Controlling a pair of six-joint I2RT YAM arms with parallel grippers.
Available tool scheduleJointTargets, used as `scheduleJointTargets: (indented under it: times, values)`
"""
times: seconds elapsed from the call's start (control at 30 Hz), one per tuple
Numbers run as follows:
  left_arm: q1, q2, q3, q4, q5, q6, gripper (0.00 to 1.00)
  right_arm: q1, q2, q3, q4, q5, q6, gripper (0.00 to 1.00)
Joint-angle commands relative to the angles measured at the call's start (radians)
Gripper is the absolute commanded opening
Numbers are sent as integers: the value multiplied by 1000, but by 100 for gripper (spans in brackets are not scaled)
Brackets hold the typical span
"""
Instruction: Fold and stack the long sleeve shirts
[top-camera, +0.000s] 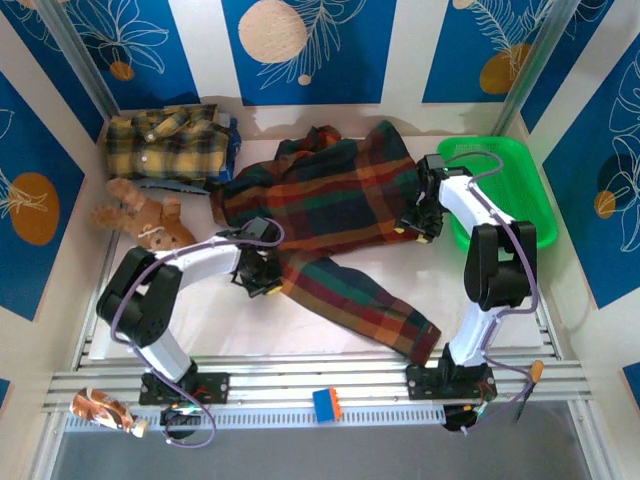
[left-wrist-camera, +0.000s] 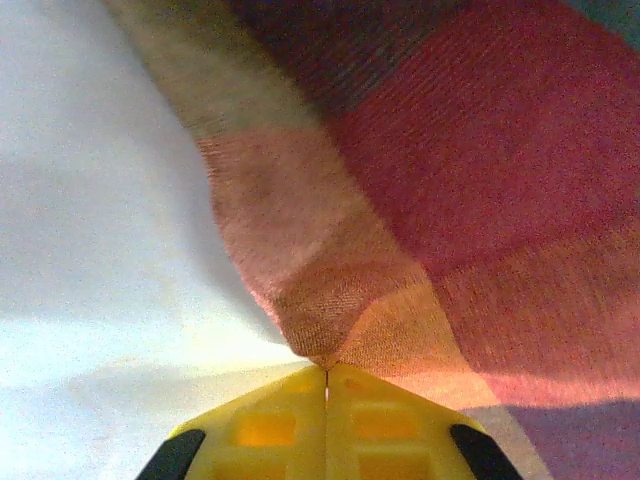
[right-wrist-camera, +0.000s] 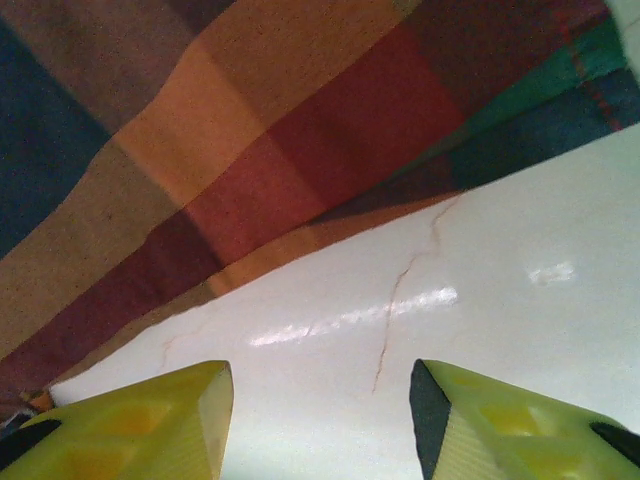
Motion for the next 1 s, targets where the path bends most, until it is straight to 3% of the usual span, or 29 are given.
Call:
scheduleJointTargets:
  times: [0.0, 0.33, 0.5, 0.77, 0.97]
  values:
    - [22, -107, -53, -71, -92, 63, 0, -35, -9, -36, 31, 16, 25, 52]
    - [48, -280, -130, -155, -149, 99, 0, -53, -13, -108, 75, 8, 48, 52]
    - [50, -307, -146, -129, -125, 106, 0, -72, -19, -124, 45, 5, 76, 51]
    - [48, -347, -149, -117, -108, 121, 0, -111, -177, -273, 22, -60, 88, 51]
    - [49, -353, -165, -102, -83, 126, 0, -134, -164, -348, 93, -92, 108, 51]
